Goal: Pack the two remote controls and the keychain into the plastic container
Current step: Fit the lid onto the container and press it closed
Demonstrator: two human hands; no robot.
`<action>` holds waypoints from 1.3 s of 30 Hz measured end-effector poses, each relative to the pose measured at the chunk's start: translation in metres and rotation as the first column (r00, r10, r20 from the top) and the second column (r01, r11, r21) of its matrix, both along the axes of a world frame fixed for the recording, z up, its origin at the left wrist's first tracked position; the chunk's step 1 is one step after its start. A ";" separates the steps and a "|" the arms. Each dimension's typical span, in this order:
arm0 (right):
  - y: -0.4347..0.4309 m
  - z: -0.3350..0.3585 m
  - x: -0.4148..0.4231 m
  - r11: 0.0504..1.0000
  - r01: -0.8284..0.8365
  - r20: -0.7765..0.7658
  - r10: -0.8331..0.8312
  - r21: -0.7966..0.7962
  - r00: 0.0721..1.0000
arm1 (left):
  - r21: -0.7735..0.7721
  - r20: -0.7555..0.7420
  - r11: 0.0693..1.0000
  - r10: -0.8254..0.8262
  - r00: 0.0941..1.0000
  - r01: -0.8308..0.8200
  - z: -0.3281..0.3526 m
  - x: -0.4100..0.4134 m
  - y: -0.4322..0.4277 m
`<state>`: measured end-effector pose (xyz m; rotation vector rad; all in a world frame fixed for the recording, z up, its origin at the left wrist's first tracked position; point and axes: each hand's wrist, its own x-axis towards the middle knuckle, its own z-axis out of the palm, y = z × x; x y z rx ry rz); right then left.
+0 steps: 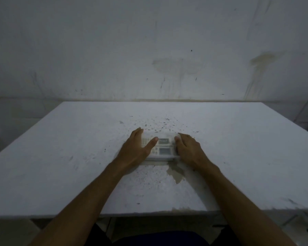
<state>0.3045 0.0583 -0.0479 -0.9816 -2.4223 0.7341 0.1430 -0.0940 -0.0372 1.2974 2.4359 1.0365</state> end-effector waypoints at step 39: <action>0.068 0.073 -0.125 0.877 -0.124 -0.188 0.040 -0.464 0.981 | 0.220 0.234 0.976 -0.059 0.971 0.006 0.030 -0.180 0.052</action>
